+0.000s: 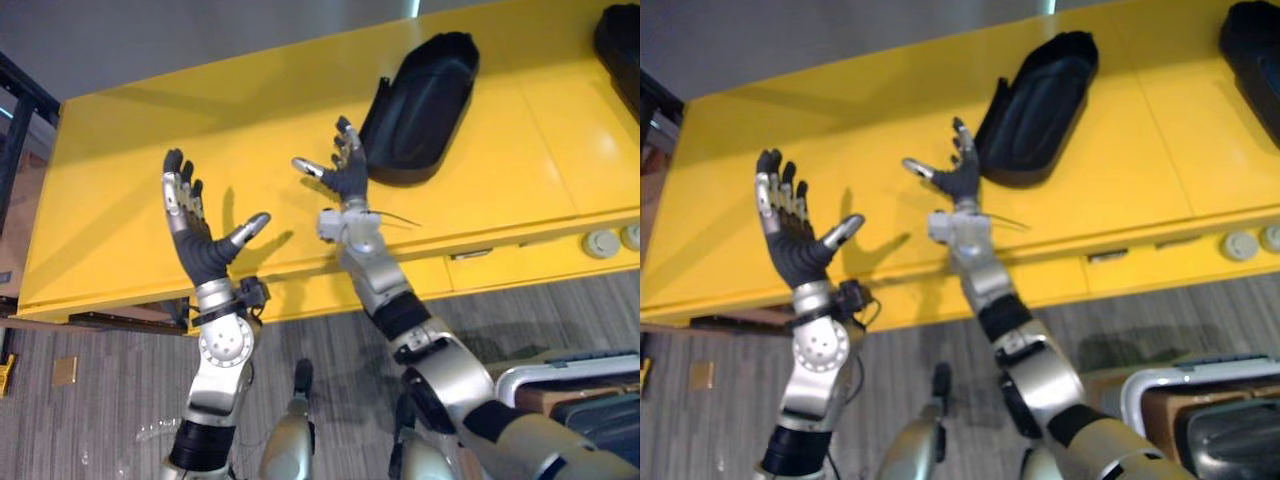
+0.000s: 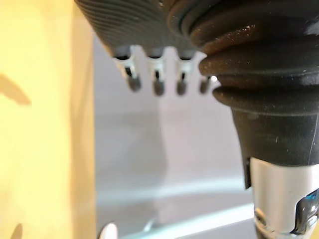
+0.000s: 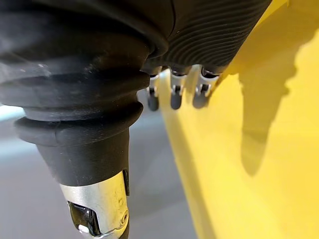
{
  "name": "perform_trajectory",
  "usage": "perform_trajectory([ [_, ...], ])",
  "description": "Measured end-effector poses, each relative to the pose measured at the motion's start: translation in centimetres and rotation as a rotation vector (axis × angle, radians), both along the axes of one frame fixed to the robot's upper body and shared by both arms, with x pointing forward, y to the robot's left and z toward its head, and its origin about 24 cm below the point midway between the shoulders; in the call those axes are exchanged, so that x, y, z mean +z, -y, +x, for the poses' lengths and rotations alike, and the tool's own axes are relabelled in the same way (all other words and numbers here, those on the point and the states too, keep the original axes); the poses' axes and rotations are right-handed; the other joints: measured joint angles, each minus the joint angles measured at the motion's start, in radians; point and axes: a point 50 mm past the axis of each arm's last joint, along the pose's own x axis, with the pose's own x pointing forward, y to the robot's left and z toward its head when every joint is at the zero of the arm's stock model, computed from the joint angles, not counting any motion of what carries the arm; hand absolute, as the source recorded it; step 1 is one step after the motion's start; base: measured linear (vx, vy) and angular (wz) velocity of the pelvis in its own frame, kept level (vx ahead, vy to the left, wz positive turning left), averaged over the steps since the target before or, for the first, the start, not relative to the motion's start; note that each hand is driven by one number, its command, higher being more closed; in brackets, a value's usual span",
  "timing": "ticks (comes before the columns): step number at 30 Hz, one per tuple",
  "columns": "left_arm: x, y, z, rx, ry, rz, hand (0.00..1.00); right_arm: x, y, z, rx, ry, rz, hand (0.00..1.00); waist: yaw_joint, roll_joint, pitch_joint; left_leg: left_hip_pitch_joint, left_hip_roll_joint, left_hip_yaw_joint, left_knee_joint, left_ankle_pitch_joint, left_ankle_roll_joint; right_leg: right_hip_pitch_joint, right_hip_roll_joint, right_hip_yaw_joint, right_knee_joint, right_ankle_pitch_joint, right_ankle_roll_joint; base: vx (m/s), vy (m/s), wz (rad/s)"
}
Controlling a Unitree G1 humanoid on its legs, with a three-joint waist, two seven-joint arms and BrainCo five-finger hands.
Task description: Walk over and take plastic housings, then place them on the shelf
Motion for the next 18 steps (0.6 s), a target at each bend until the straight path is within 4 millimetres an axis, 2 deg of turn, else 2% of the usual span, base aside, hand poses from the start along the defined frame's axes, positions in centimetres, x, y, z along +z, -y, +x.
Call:
perform_trajectory([
  [8,-0.1,-0.1,0.0,0.022,-0.006,-0.017,0.00,-0.3,0.9,0.1,-0.105,0.014,-0.053,0.00,0.000,0.001,0.000,0.002,0.000,0.006,0.000,0.000,0.000,-0.003,0.000,0.006,0.004,-0.001,-0.001,0.00,-0.001,-0.01],
  [18,-0.3,0.3,0.0,0.024,-0.013,-0.051,0.00,-1.3,2.0,-1.0,-0.202,0.072,-0.140,0.00,-0.007,0.001,0.000,0.008,0.003,0.029,0.000,0.000,0.000,-0.016,-0.001,0.029,0.016,-0.001,0.000,0.00,-0.003,-0.06],
])
